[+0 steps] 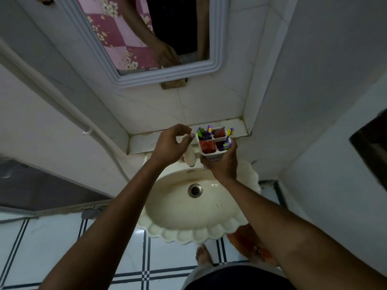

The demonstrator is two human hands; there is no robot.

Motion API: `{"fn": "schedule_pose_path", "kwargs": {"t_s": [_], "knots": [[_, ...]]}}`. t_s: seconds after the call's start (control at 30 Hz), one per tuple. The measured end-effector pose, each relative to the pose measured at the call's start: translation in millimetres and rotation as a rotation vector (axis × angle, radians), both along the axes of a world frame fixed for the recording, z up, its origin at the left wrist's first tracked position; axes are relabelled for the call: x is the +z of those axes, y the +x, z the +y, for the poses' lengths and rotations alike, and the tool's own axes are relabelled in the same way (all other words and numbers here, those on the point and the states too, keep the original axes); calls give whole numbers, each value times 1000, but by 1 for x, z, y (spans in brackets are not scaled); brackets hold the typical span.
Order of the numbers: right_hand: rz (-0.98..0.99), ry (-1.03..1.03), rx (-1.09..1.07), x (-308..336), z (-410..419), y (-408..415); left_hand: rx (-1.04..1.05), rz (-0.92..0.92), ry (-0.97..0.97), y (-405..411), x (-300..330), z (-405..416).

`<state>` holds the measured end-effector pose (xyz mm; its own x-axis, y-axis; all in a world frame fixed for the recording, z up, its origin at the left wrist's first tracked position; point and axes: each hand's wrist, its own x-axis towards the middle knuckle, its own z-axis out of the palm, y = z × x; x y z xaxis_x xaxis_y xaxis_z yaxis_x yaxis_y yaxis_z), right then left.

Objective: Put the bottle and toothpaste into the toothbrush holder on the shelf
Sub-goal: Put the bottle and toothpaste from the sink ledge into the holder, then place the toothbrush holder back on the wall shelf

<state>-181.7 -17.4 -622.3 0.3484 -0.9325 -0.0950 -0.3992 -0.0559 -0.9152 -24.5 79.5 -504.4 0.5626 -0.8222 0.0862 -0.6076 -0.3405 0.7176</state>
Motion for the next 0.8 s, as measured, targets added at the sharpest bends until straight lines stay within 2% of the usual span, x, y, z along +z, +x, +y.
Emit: {"fn": "schedule_pose_path", "kwargs": {"t_s": [0.17,0.33,0.53,0.8], "knots": [[-67,-114,-73,29,-12,0,4,-38,-15,0,12,4],[-173,-272,-135,91,-37,-8,-4,-42,-95,-2,46,-5],[-339,-463,-135,195,-60,-22,-8,-150,-278,0,117,-24],[-531,-589,-164,336,-74,-37,-49,-389,-497,-4,241,-46]]}}
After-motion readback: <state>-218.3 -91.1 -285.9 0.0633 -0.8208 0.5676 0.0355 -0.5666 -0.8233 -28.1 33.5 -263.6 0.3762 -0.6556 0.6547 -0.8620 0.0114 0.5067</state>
